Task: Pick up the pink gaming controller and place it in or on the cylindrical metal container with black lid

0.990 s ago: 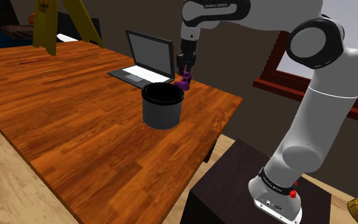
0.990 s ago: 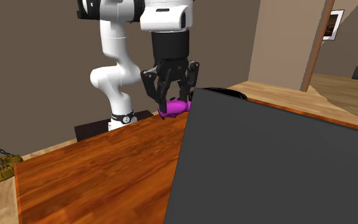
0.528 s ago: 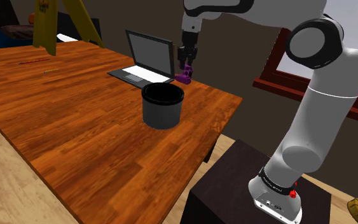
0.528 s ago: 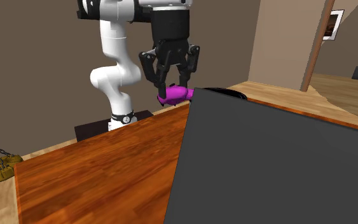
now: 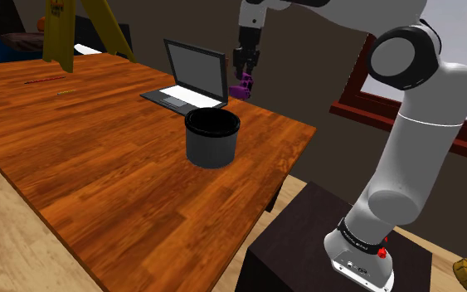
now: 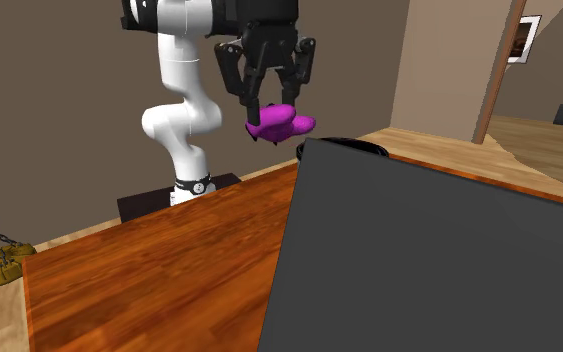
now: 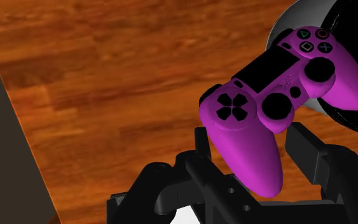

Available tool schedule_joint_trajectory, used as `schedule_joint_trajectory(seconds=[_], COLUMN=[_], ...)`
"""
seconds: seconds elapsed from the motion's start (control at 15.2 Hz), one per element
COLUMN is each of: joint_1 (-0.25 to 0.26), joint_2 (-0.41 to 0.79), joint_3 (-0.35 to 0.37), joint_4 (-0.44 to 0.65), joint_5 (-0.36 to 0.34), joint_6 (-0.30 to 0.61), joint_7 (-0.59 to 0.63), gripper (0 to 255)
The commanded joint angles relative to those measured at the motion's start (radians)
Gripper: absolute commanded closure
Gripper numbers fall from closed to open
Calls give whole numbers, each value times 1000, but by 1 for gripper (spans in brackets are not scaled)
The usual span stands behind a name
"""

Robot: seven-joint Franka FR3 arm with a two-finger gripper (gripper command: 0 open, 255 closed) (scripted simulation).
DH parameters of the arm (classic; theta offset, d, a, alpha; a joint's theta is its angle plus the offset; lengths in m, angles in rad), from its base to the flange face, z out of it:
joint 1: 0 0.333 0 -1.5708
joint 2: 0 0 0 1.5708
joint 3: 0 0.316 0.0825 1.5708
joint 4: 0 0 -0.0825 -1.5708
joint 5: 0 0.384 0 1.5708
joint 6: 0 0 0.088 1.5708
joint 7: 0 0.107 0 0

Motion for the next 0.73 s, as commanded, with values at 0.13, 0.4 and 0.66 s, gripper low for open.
schedule_joint_trajectory(seconds=[0.13,0.4,0.66], joint_1=[42,96,150], joint_2=[-24,-42,-43], joint_3=[28,67,106], joint_4=[-15,-31,-23], joint_5=[-2,-3,-3], joint_6=[-4,1,1], joint_7=[70,162,255], gripper=[255,255,255])
